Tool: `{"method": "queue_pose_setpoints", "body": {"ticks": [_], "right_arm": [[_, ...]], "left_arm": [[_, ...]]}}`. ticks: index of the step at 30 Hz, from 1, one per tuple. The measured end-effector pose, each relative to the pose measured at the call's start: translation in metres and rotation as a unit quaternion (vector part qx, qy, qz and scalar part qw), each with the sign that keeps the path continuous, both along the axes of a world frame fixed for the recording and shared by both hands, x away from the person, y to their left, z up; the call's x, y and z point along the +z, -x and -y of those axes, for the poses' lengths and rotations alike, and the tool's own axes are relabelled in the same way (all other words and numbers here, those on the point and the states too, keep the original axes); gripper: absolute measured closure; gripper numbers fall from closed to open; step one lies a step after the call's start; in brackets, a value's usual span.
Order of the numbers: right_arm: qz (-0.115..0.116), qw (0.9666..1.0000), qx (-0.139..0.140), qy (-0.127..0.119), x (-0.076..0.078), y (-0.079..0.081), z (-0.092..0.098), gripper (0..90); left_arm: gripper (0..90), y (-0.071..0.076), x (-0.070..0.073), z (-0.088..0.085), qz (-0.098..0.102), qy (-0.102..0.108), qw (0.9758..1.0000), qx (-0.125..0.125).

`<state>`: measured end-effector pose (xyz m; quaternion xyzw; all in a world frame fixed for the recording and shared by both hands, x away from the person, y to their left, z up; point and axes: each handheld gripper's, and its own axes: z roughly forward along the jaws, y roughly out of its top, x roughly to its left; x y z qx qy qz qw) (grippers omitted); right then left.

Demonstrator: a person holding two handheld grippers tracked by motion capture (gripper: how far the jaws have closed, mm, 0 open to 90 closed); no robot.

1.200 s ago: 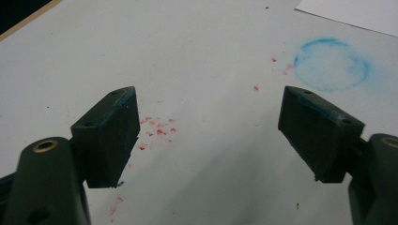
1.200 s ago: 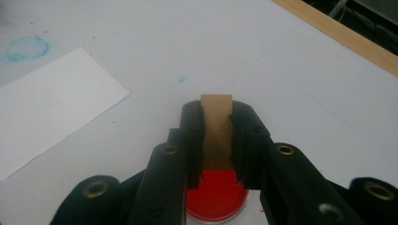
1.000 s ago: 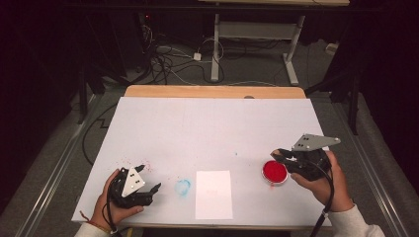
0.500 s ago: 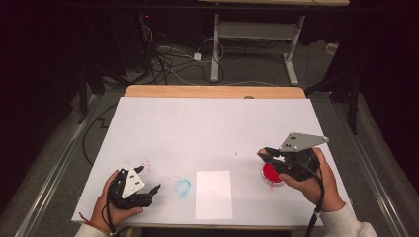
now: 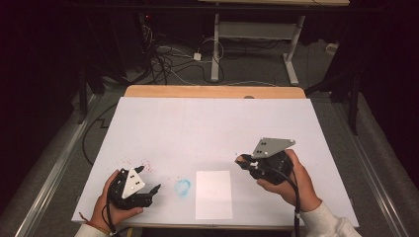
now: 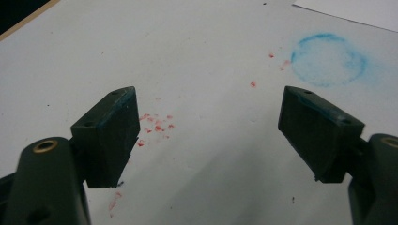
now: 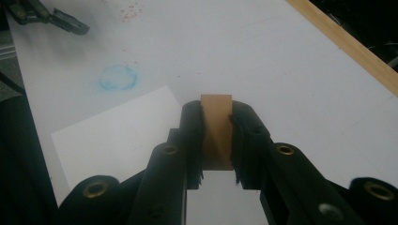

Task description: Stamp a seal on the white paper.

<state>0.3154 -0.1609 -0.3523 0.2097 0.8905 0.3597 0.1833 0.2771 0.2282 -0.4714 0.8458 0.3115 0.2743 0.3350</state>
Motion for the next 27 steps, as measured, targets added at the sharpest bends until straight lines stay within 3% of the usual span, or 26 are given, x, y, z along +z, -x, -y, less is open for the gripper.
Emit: {"method": "queue_pose_setpoints", "body": {"ticks": [17, 27], "right_arm": [[-0.028, 0.9979, 0.044, 0.039, -0.028, 0.002, -0.039, 76.2], [-0.047, 0.9939, 0.070, 0.071, -0.051, 0.003, -0.061, 76.2]], "left_arm": [[20.5, 0.000, 0.000, 0.000, 0.001, 0.002, 1.0000, -0.001], [20.5, 0.000, 0.000, 0.000, 0.000, 0.000, 1.0000, -0.002]]}}
